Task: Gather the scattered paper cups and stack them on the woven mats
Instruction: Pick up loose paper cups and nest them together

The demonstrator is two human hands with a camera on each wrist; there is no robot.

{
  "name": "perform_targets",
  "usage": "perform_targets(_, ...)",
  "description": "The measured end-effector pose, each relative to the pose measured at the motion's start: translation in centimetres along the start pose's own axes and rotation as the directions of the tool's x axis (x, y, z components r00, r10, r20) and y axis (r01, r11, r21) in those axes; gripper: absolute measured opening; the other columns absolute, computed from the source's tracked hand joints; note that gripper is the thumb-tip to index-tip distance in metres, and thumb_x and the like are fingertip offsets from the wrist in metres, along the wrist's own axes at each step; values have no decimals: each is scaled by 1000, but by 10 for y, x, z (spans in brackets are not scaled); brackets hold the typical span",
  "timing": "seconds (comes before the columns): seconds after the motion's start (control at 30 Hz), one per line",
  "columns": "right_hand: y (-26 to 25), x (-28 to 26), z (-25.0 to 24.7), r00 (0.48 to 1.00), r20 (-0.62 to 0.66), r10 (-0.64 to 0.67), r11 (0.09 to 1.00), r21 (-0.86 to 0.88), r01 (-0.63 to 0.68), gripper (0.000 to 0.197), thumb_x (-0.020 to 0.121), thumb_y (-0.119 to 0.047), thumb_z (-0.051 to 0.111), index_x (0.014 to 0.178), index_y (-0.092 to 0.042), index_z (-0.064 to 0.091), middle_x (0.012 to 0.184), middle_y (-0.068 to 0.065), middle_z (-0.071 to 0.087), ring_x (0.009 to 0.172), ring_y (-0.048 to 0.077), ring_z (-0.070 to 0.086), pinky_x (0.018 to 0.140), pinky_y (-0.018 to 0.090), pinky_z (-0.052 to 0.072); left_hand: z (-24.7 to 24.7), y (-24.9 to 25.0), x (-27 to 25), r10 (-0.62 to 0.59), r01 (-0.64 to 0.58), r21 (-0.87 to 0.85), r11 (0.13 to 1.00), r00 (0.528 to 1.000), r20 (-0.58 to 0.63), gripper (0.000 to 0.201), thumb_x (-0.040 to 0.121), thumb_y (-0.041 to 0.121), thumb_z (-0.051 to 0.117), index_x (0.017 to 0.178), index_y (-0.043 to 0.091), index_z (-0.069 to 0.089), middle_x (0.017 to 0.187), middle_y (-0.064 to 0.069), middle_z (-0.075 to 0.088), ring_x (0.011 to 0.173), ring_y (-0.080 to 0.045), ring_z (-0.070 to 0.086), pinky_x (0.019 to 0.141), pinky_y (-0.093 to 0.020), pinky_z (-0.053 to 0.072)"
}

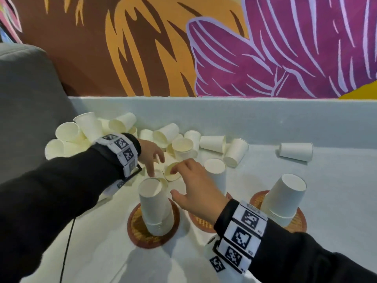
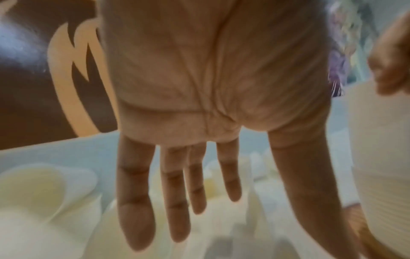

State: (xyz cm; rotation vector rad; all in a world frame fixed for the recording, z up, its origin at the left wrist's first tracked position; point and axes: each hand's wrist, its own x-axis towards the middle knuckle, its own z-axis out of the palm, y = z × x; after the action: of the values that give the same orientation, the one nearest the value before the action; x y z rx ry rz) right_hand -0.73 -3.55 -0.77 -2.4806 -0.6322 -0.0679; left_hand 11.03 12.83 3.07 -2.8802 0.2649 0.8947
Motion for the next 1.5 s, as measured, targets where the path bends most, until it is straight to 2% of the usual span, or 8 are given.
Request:
perform_targets(0.27, -5, 24, 20, 988, 58, 146, 986, 74, -150, 40, 89, -4, 45, 129, -13, 45, 131, 7, 41, 119, 24, 44, 92, 25, 36, 59, -32, 35, -63, 46, -64, 997, 951, -302, 42, 93, 10, 46, 135, 15, 46, 136, -13, 48, 123, -29, 48, 98, -30, 38)
perform_targets(0.37, -12, 35, 12, 988, -1, 151, 984, 96, -150, 50, 89, -9, 52, 136, -15, 37, 137, 6, 38, 124, 23, 41, 96, 25, 34, 19, -44, 18, -118, -53, -340, 939, 879, -462, 27, 92, 10, 46, 115, 9, 60, 102, -15, 66, 87, -24, 68, 69, -24, 52)
perform_targets(0.47, -18, 56, 3, 980, -121, 156, 982, 128, -141, 61, 83, -20, 65, 136, -15, 34, 134, 6, 41, 120, 22, 43, 95, 28, 39, -26, -53, -5, -91, -276, -629, 727, 869, -486, 17, 93, 12, 48, 85, 6, 62, 57, -7, 53, 32, -8, 49, 36, -16, 36)
perform_targets(0.7, -12, 81, -11, 899, -324, 294, 949, 209, -235, 58, 82, -24, 67, 128, -9, 35, 120, 11, 45, 109, 28, 47, 83, 34, 41, -30, -29, 9, 123, -381, -917, 121, 922, -367, 46, 100, 45, 32, 98, 8, 59, 73, -8, 64, 56, -19, 62, 49, -24, 47)
perform_targets(0.8, -5, 78, -16, 876, -369, 312, 948, 189, -258, 58, 81, -19, 67, 128, -11, 34, 120, 10, 44, 109, 27, 46, 84, 34, 40, -1, -21, 43, 86, -300, -780, 549, 949, -305, 33, 98, 37, 42, 109, 11, 59, 102, -5, 64, 71, -19, 61, 56, -25, 44)
perform_targets(0.9, -2, 74, -17, 874, -373, 311, 950, 145, -277, 60, 80, -18, 67, 129, -13, 34, 119, 9, 44, 108, 26, 45, 86, 34, 41, 24, -10, 68, 191, -225, -138, 965, 956, -221, 58, 83, 39, 67, 134, 19, 46, 130, -7, 48, 108, -24, 54, 84, -28, 44)
perform_targets(1.17, 0, 55, -30, 892, -336, 303, 952, 58, -302, 58, 81, -14, 65, 130, -17, 36, 120, 8, 43, 107, 25, 45, 83, 29, 38, 11, -23, 73, 73, -185, -167, 969, 852, -518, 30, 93, 7, 47, 119, 8, 62, 126, -14, 59, 116, -31, 54, 96, -30, 40)
perform_targets(1.5, -26, 54, -32, 907, -291, 303, 943, -42, -329, 55, 77, -7, 63, 127, -15, 41, 122, 11, 37, 110, 30, 42, 93, 37, 40, -49, -74, -28, -89, -337, -506, 794, 759, -645, 11, 93, 22, 52, 94, 20, 63, 79, -5, 59, 57, -13, 48, 48, -22, 39)
